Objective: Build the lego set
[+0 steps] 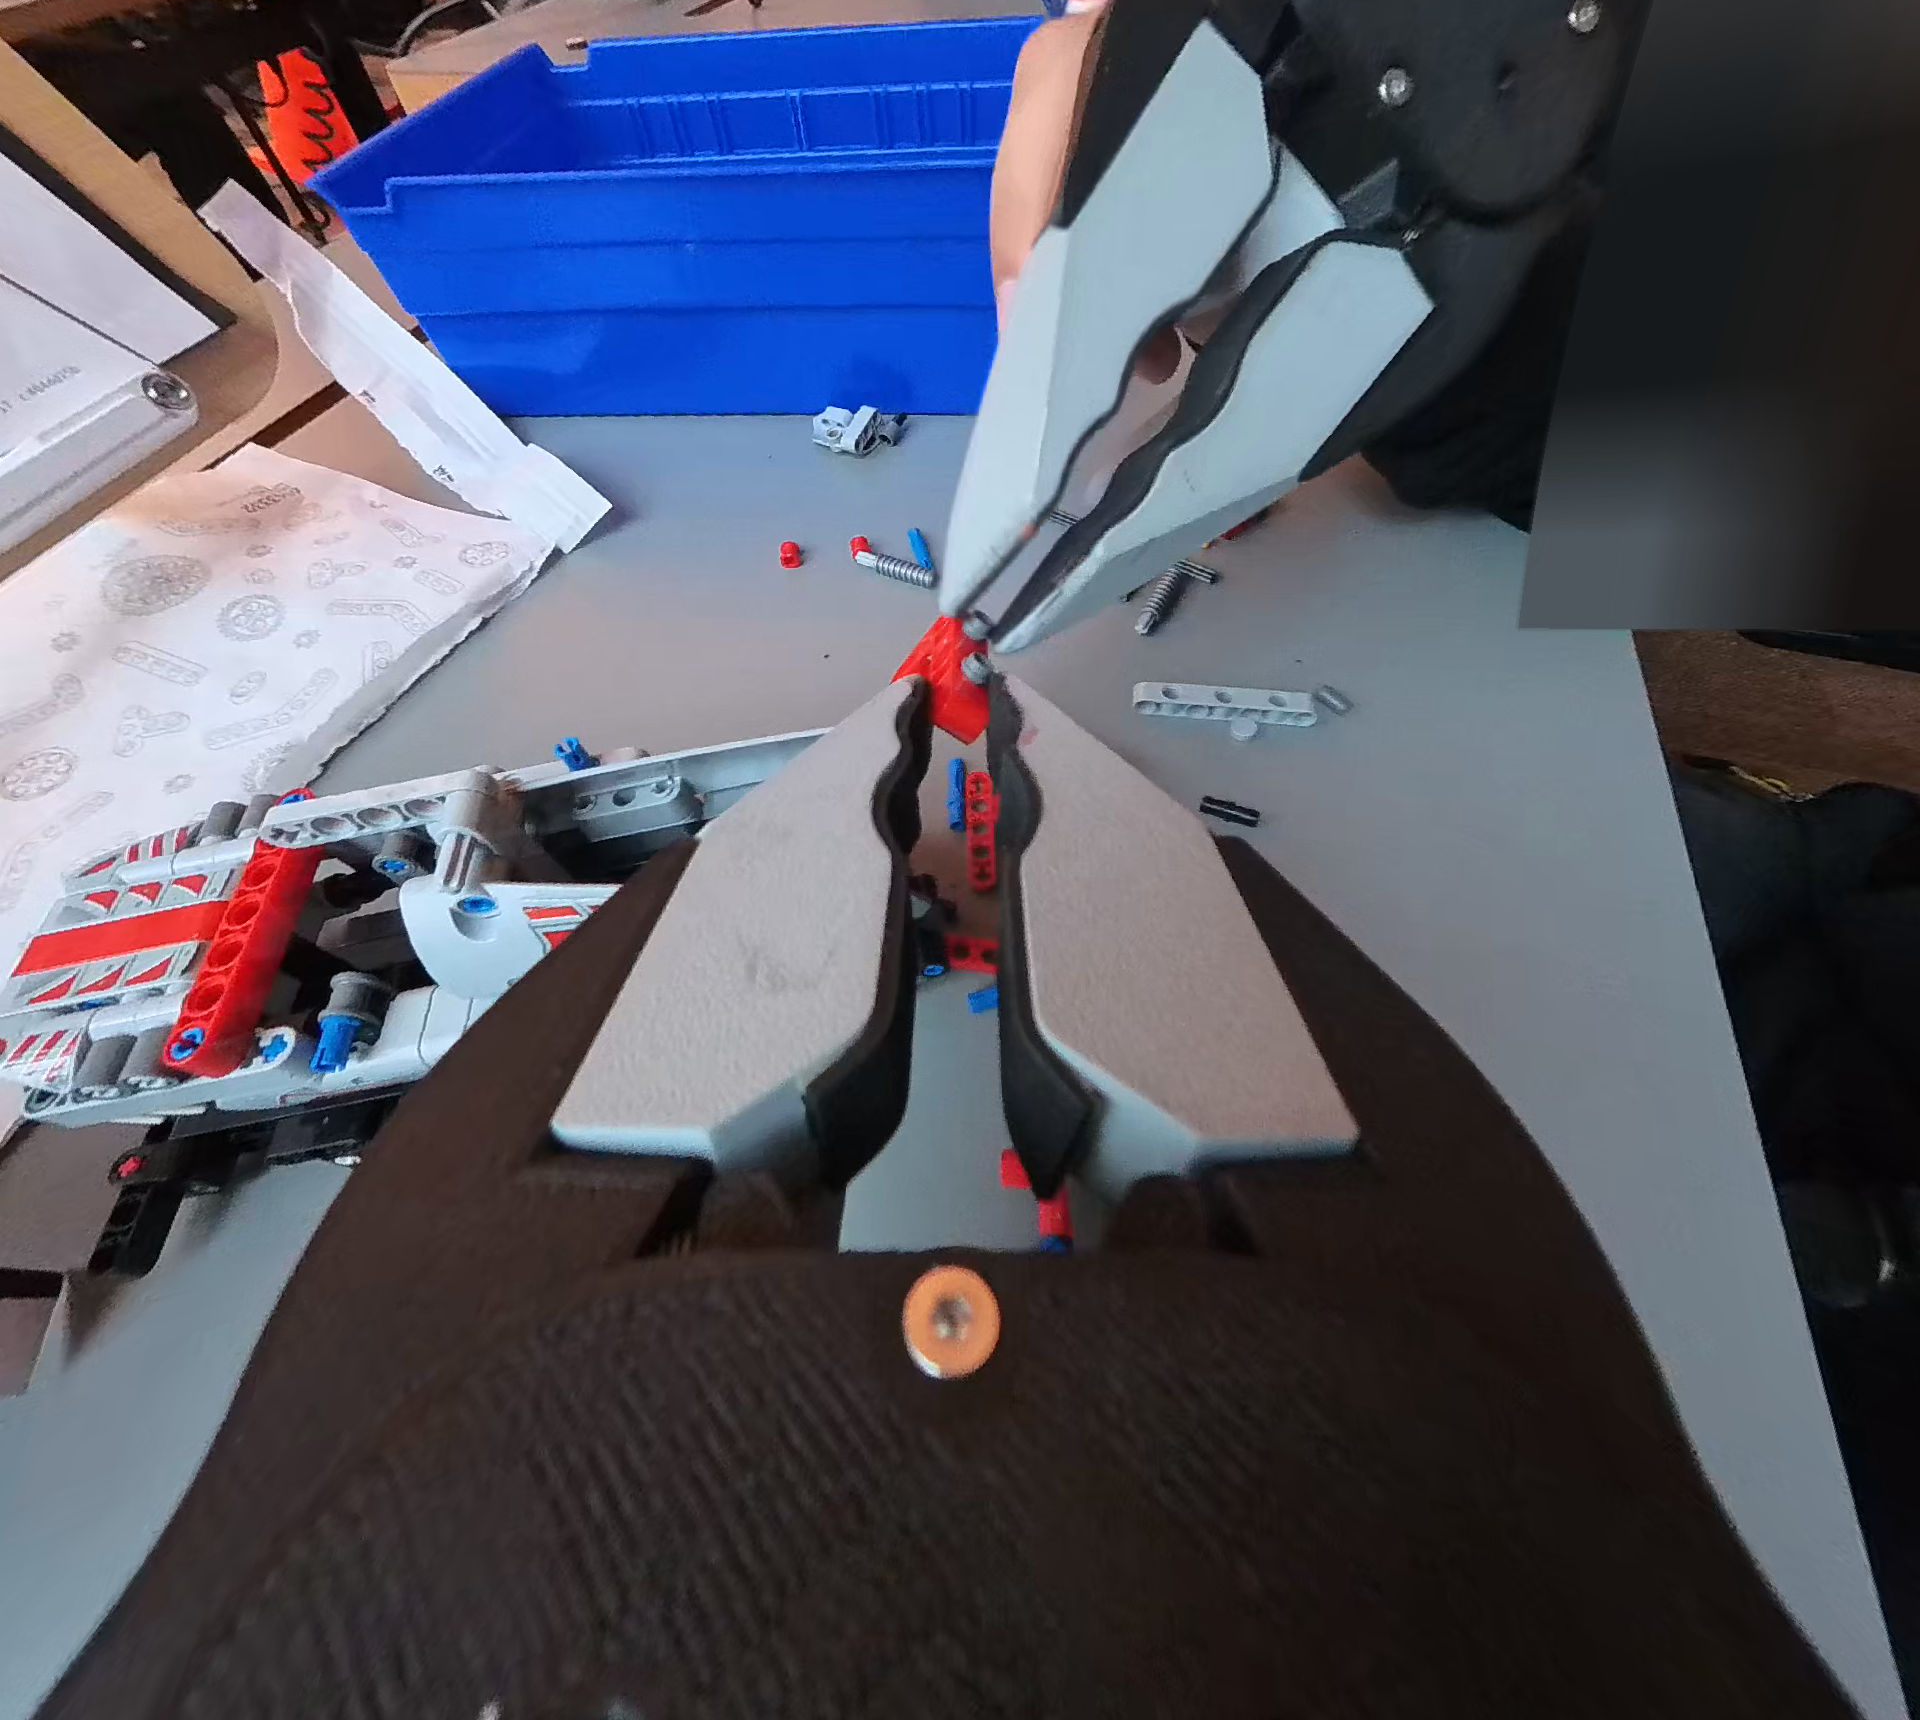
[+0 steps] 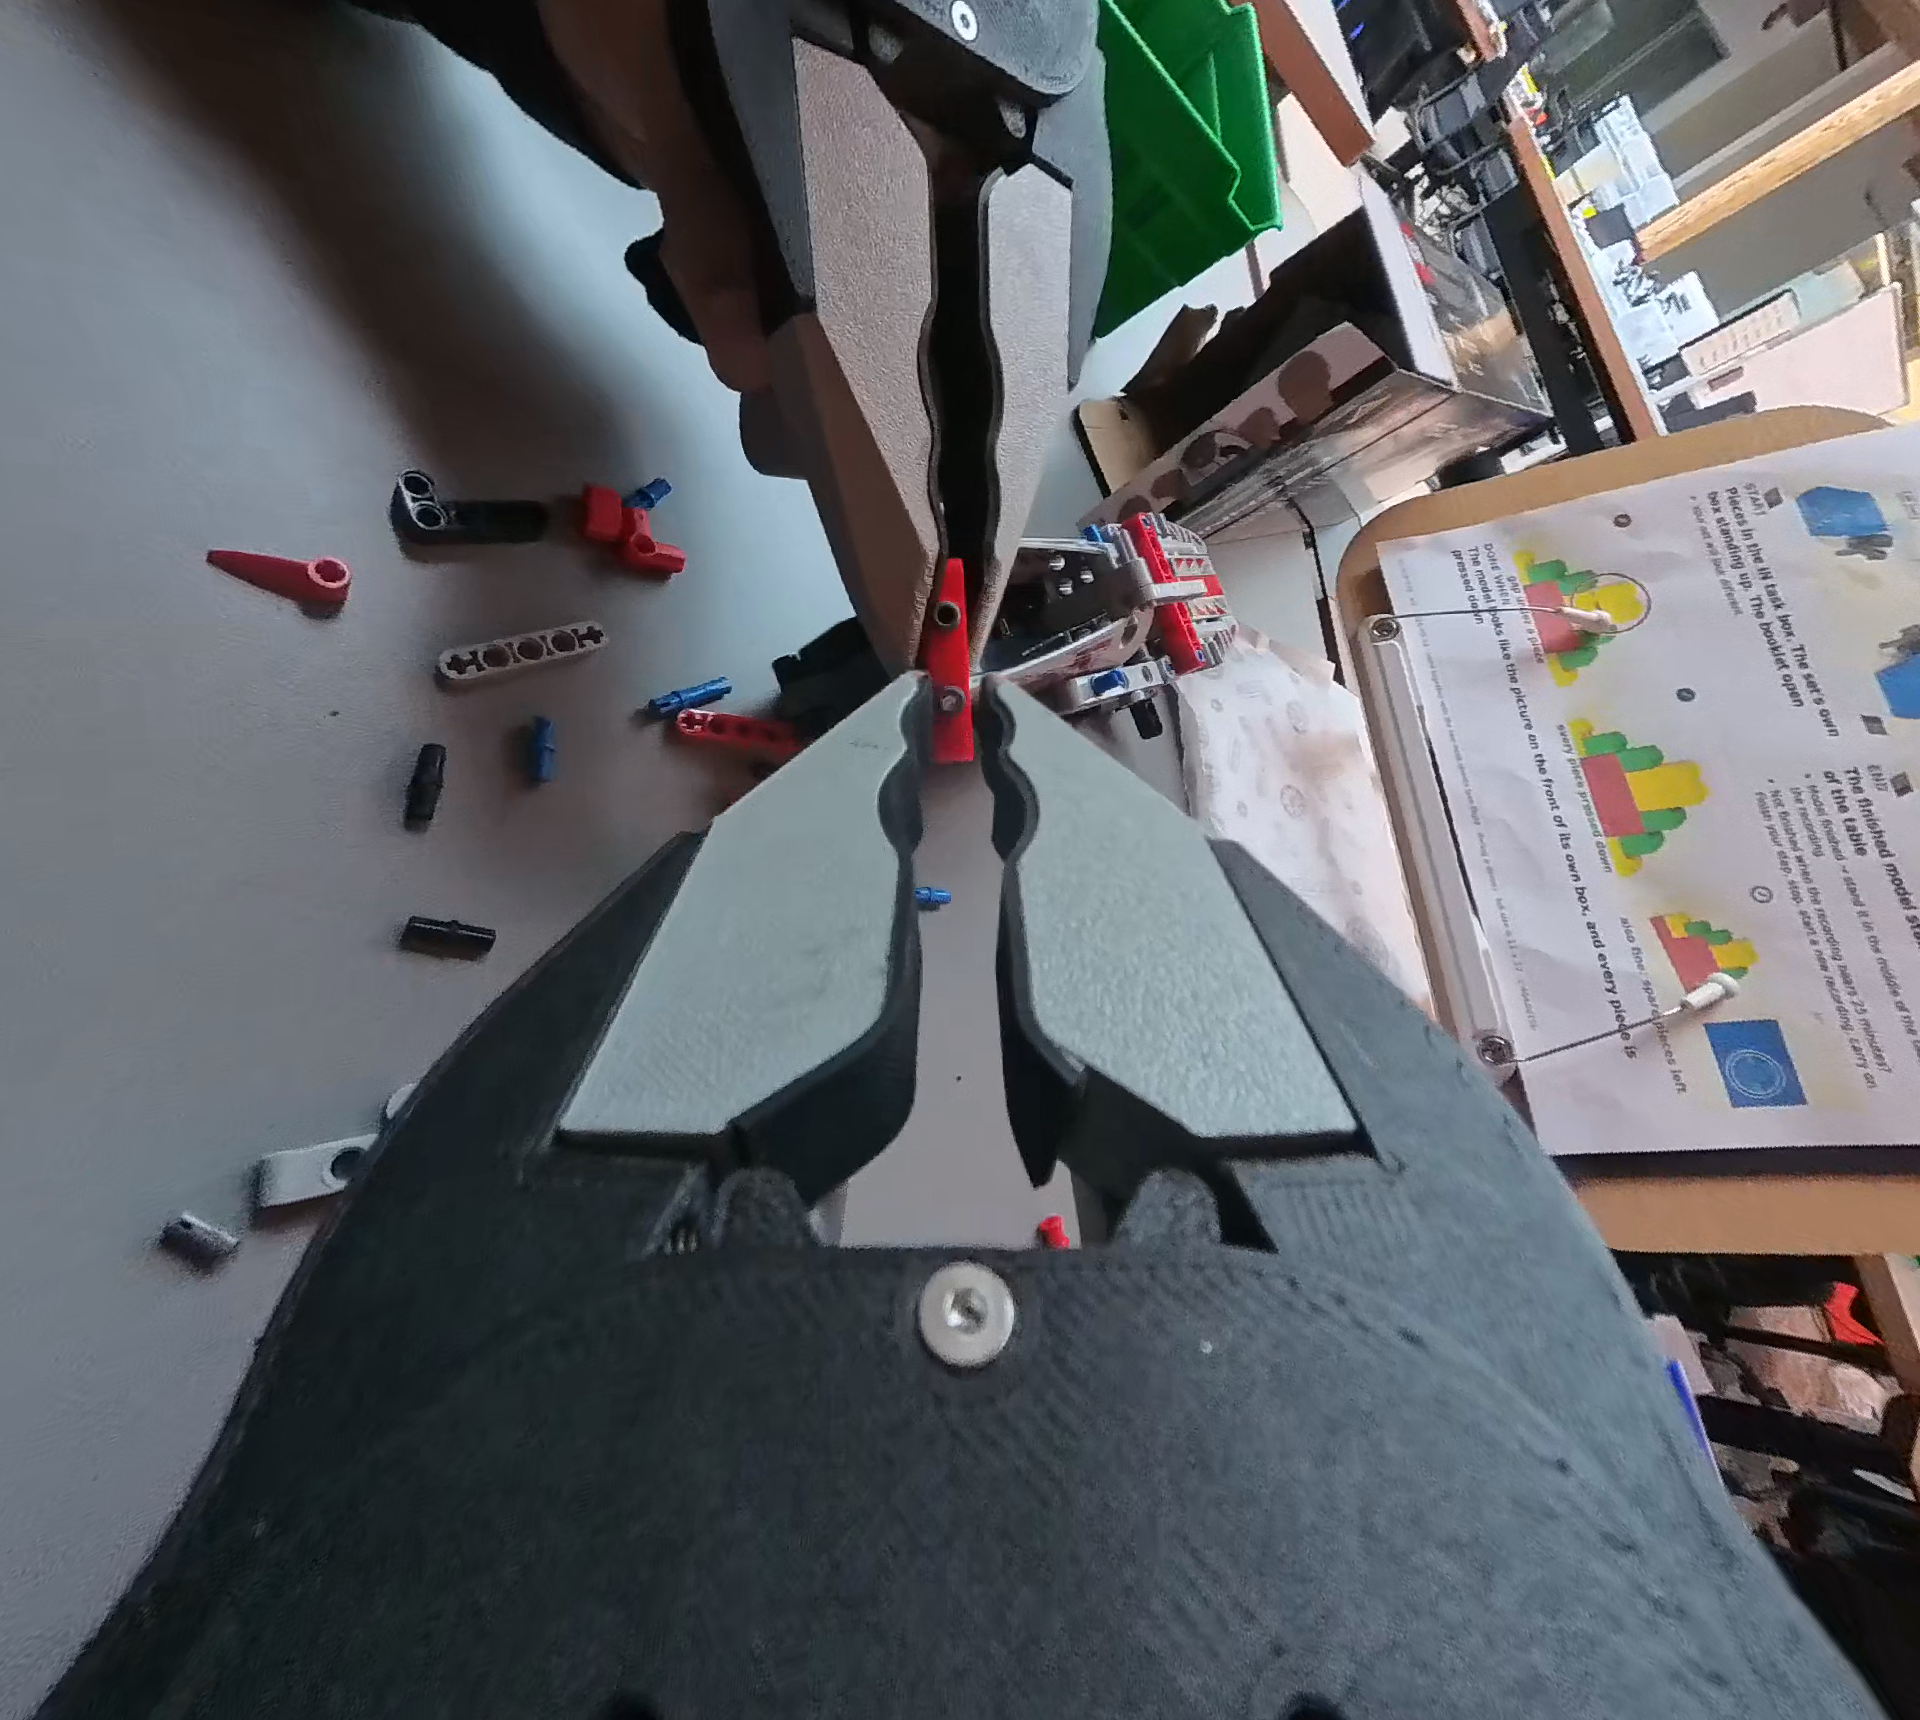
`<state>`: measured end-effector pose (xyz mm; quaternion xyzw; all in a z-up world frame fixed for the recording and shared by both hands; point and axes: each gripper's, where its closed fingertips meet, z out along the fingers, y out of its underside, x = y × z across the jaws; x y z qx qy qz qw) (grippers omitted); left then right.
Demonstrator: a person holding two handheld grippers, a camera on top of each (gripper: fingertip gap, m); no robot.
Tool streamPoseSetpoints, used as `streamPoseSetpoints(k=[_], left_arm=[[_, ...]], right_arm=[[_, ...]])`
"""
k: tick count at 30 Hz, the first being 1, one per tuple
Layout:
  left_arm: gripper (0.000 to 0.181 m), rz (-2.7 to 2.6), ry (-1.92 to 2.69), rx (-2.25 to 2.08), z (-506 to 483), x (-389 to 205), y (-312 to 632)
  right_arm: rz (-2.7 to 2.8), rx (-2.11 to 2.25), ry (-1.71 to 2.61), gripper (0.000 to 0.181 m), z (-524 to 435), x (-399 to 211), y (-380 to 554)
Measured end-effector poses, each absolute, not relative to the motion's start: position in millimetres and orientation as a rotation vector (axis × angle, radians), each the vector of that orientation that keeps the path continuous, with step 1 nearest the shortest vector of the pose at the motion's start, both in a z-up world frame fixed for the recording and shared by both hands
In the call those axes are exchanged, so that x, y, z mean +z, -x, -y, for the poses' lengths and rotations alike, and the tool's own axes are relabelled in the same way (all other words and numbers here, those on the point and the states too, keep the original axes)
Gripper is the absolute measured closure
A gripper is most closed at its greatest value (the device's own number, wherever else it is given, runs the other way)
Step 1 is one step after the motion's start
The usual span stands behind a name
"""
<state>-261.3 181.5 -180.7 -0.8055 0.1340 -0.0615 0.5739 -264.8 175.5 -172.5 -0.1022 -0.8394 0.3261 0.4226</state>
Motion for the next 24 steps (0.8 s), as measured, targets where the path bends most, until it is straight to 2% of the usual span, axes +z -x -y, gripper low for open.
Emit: streamPoseSetpoints(k=[11,20,24], left_arm=[[0.173,-0.362,1.892,-0.130,-179.8,-181.6,257.4],[0.173,-0.485,1.948,0.097,-180.0,-191.6,258.6],[0.174,-0.462,1.933,0.038,-179.3,-188.3,257.3]], right_arm=[[2.134,0.804,0.231,0.181,-174.2,-175.3,260.8],[2.178,0.696,0.225,0.181,-175.8,-184.7,260.4],[2.170,0.726,0.231,0.181,-175.1,-180.3,259.0]])
